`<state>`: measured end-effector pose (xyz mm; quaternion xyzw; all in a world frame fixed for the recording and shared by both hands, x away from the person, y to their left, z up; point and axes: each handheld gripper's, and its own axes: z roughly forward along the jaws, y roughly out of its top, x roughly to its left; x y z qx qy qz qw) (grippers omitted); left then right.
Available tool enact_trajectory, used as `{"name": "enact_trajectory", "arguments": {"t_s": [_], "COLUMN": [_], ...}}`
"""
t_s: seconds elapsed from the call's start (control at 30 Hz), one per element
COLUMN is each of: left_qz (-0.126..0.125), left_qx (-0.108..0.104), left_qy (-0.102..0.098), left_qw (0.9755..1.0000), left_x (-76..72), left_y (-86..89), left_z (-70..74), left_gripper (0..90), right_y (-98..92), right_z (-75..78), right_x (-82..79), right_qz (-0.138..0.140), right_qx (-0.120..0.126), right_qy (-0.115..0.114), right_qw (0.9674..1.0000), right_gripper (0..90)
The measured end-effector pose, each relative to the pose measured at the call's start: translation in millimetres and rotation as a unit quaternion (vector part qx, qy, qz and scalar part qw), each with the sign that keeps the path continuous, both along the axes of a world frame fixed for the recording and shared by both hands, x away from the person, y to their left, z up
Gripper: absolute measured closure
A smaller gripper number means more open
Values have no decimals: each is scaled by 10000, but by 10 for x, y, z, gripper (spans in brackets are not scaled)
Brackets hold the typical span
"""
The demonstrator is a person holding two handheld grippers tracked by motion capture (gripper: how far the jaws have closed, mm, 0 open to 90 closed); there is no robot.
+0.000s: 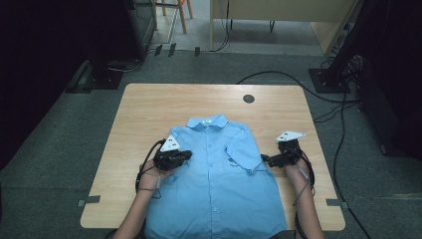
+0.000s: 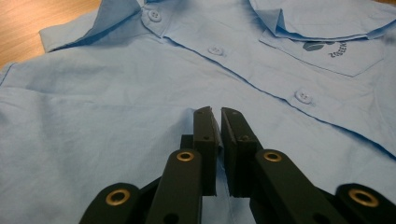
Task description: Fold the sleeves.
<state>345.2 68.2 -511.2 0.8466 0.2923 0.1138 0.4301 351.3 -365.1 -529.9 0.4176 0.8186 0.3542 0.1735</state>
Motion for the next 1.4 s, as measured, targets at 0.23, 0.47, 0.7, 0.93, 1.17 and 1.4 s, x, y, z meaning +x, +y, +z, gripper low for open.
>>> {"name": "enact_trajectory", "arguments": {"t_s": [0.23, 0.47, 0.7, 0.93, 1.17, 1.4], "left_qz": [-21, 24, 115, 231, 447, 518], "left_qx": [-124, -103, -109, -113, 25, -51], "left_qy": [-44, -158, -185, -176, -105, -49], "left_qw": [9999, 9998, 9997, 9995, 9989, 9986], "left_x": [5, -13, -22, -16, -2, 26], "left_y": [24, 55, 112, 181, 226, 297], "left_z": [23, 76, 108, 128, 146, 145], "left_gripper": [619, 536, 412, 342, 308, 298], "right_y": [15, 18, 19, 21, 23, 19], "right_z": [1, 1, 2, 1, 1, 4], "right_x": [6, 6, 1, -5, -7, -10], "right_qz": [-108, -72, -69, -43, -47, -149], "right_qx": [-1, 12, 28, 4, -2, 34], "right_qy": [4, 7, 20, 3, 6, -41], "right_qw": [9999, 10000, 10000, 10000, 10000, 9999], "right_gripper": [0, 0, 0, 0, 0, 0]}}
